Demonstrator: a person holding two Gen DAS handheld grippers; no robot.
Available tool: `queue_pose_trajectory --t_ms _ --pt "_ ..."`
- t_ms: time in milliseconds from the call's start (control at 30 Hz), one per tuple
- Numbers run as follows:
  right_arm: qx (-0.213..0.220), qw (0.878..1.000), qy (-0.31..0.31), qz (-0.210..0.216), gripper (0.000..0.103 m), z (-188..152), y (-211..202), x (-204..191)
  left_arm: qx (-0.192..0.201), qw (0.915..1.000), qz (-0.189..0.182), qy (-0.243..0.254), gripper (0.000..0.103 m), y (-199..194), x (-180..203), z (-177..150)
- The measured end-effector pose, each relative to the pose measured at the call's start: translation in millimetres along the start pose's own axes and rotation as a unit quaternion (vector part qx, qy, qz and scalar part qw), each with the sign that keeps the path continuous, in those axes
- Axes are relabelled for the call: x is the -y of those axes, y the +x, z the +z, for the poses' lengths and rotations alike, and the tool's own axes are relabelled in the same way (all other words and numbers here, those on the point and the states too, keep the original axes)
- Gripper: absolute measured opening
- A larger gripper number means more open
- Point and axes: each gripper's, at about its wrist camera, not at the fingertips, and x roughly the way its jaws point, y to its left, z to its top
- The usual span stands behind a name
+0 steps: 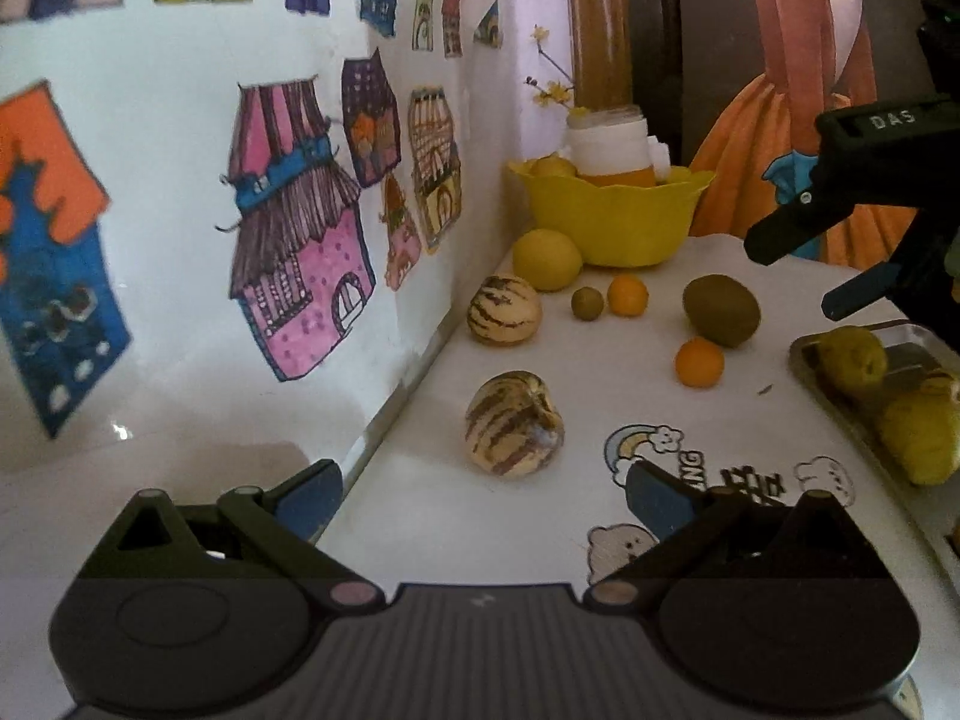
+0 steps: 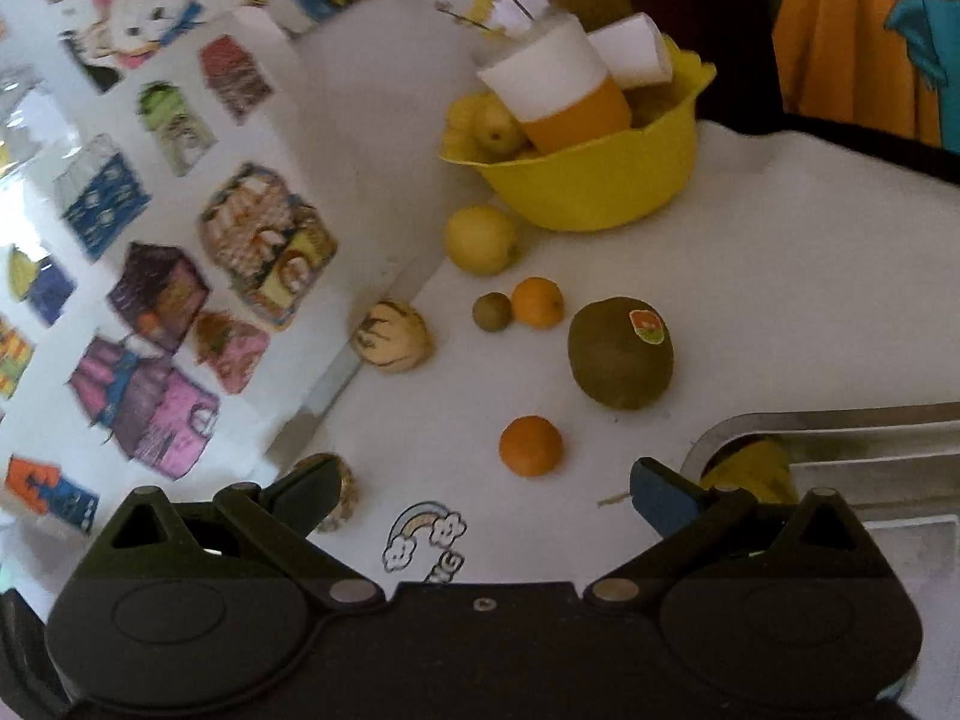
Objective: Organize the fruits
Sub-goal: 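Grasp the cream striped fruit with the left tool while the right tool grasps an orange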
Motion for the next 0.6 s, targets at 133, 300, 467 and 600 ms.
queue_pose_trajectory --t_ms 133,300,467,600 --pt "-0.013 1.0 0.017 0.004 0.1 4 24 2 0.001 1.0 -0.002 0.002 0.102 14 0 1" --pt "-0.017 1.0 0.004 -0.007 0.091 5 48 -5 0.006 0.9999 -0.002 0.012 0.102 26 4 3" --pt "-0.014 0.999 -0.01 -0.03 0.083 6 62 -10 0.005 0.9999 -0.001 0.01 0.102 36 5 8" --pt "-0.011 0.998 -0.038 -0.055 0.076 5 68 -13 0.004 0.9999 -0.002 0.011 0.098 44 6 12"
